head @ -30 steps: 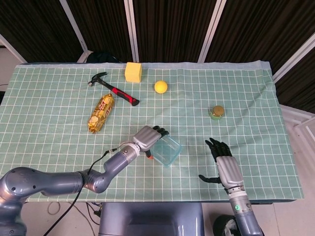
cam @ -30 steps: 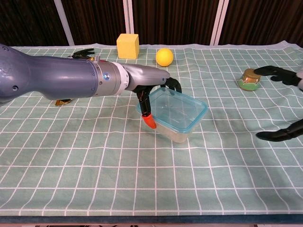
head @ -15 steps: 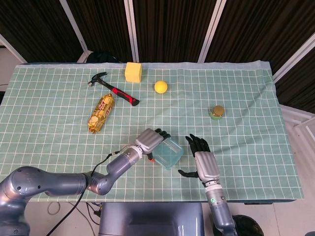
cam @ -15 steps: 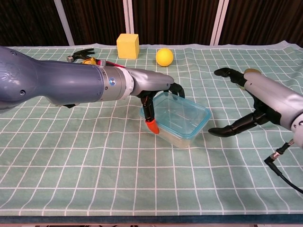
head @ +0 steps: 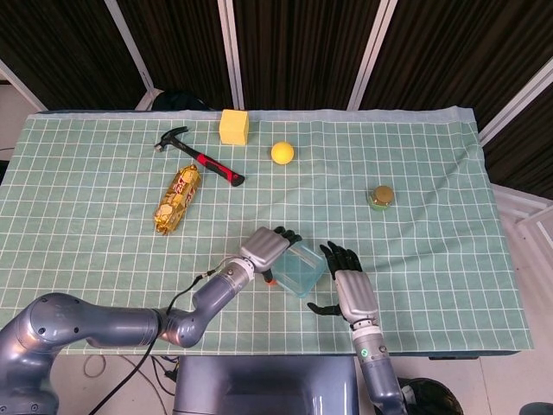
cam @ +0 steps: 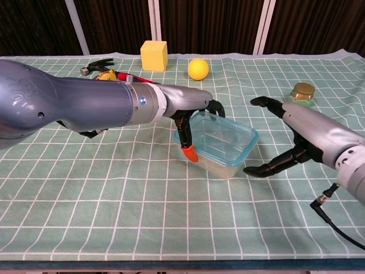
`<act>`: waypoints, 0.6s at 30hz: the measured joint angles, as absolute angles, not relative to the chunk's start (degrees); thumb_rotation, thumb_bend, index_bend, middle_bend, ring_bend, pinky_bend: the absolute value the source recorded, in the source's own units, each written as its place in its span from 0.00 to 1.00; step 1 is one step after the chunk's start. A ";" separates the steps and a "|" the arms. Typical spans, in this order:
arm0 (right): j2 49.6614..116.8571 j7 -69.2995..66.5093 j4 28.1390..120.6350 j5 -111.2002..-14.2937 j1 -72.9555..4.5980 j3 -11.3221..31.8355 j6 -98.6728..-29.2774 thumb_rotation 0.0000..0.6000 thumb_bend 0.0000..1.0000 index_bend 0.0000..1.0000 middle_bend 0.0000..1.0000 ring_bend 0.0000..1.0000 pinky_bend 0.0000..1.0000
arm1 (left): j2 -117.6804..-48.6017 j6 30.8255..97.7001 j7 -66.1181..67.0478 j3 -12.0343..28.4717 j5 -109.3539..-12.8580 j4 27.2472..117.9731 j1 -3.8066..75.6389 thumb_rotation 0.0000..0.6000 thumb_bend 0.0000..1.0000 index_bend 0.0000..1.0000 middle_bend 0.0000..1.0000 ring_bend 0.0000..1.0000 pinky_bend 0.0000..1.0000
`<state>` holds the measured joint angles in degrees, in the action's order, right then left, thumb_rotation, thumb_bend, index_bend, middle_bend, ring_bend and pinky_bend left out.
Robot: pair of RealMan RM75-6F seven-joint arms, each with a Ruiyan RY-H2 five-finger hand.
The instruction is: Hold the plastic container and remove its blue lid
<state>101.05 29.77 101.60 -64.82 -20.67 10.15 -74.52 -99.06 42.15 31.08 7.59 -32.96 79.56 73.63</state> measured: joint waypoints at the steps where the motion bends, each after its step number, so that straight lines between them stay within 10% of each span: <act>1: 101.14 29.77 101.55 -64.65 -20.72 10.17 -74.49 1.00 0.19 0.00 0.00 0.00 0.00 | -99.08 42.27 31.24 7.63 -32.64 79.80 73.76 1.00 0.11 0.30 0.31 0.31 0.43; 18: 103.46 28.66 99.87 -64.18 -21.37 10.06 -75.04 1.00 0.19 0.00 0.00 0.00 0.00 | -99.51 42.41 31.98 7.31 -31.65 80.43 74.60 1.00 0.11 0.30 0.31 0.31 0.43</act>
<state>103.46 28.66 99.87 -64.18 -21.37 10.06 -75.04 -99.51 42.41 31.98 7.31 -31.65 80.43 74.60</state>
